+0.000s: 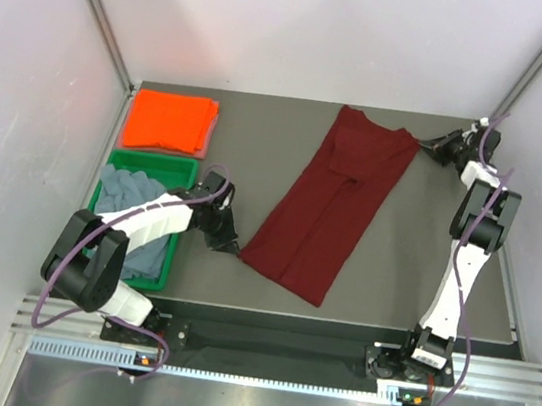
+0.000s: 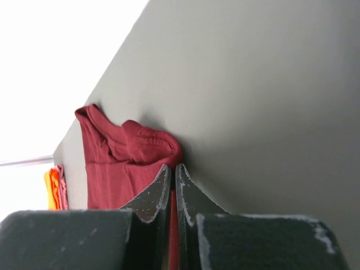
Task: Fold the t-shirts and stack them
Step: Fold the tshirt
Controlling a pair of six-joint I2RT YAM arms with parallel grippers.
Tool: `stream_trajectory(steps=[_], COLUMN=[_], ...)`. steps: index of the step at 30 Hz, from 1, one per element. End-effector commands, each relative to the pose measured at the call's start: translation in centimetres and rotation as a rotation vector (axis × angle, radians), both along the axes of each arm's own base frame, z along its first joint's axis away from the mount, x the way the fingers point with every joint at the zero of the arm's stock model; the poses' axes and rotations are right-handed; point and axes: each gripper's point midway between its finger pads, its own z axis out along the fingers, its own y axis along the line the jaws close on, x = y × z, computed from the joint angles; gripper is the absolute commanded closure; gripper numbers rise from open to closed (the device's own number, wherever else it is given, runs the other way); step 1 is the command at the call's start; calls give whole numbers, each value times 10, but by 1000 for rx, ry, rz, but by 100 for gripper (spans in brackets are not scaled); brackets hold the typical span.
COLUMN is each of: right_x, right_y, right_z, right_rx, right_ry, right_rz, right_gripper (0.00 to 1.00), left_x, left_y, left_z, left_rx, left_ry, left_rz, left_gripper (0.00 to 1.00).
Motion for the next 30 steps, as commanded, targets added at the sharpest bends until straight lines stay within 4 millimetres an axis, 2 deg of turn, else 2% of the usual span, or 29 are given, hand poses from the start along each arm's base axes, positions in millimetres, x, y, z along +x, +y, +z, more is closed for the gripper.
stream_trajectory(steps=[1,2,5,8,9,10,11,15,19,20,21,22,23,24,25,27,28,29,30], right_x=[29,32,39,36,32,28,25,-12,-75,-92,-106,-130,-148,-163,-191,-219,-246,-260,-284], right_y=[-1,-3,-6,-6,-6,-4,-5,-15,-19,-15,-11,-3,5,13,29,51,72,80,106], right_z=[31,32,36,37,35,40,43,47,63,61,86,67,66,66,69,71,70,68,66], right_rx=[-20,-21,-22,-34,-48,-55,-64,-101,-147,-144,-166,-175,-181,-194,-205,-216,-252,-287,-317], right_ry=[-104,-110,-124,-110,-97,-92,-92,36,186,238,217,297,335,348,366,362,362,375,371], right_rz=[-13,-21,-30,-28,-21,-17,-19,-63,-147,-146,-146,-149,-144,-128,-110,-81,-41,-28,28], right_gripper=[100,100,100,86,78,75,65,52,47,46,46,46,45,45,45,46,46,46,47], left_x=[12,12,12,17,20,21,23,44,56,58,59,59,59,56,54,45,44,43,38], left_y=[-16,-16,-17,-16,-16,-16,-16,-12,-21,-24,-25,-26,-31,-32,-32,-36,-36,-34,-30], left_z=[11,8,9,16,20,24,28,41,44,42,41,40,38,33,30,23,22,20,15], left_rx=[-23,-9,18,40,40,39,40,94,53,43,35,24,-2,-7,-15,-53,-51,-32,-15], left_ry=[-56,-52,-59,-77,-90,-100,-122,-199,-245,-255,-255,-249,-244,-235,-229,-206,-206,-215,-210], left_rz=[13,8,-12,-24,-27,-32,-49,-89,-163,-188,-196,-206,-223,-229,-232,-256,-261,-267,-269], left_gripper=[84,75,68,64,62,60,59,54,53,52,52,52,52,52,52,54,54,54,54])
